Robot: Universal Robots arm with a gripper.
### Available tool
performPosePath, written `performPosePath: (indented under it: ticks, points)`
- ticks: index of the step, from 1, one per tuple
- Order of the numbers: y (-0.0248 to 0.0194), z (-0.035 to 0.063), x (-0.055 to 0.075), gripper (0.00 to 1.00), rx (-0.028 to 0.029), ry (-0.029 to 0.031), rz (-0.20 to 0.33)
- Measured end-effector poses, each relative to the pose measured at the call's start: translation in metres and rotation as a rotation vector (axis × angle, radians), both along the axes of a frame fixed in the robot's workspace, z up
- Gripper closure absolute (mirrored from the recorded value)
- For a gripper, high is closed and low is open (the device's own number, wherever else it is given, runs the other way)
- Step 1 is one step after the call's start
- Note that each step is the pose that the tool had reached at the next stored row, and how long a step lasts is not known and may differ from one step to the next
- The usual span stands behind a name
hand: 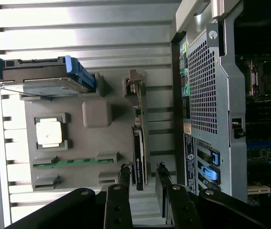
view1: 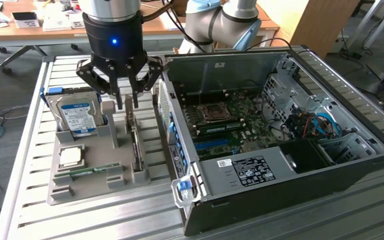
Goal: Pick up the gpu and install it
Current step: 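Pick up the gpu and move the gpu toward the slot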
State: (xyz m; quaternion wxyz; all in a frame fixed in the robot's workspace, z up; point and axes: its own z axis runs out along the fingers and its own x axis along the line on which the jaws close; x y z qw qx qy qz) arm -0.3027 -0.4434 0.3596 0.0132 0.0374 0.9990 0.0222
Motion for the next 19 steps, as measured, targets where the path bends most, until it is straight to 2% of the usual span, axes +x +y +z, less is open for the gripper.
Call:
performPosePath:
  ticks: [19]
  points:
    - [0.0, -0.0047, 0.0, 0.64, -0.0001, 0.0002, 0.0]
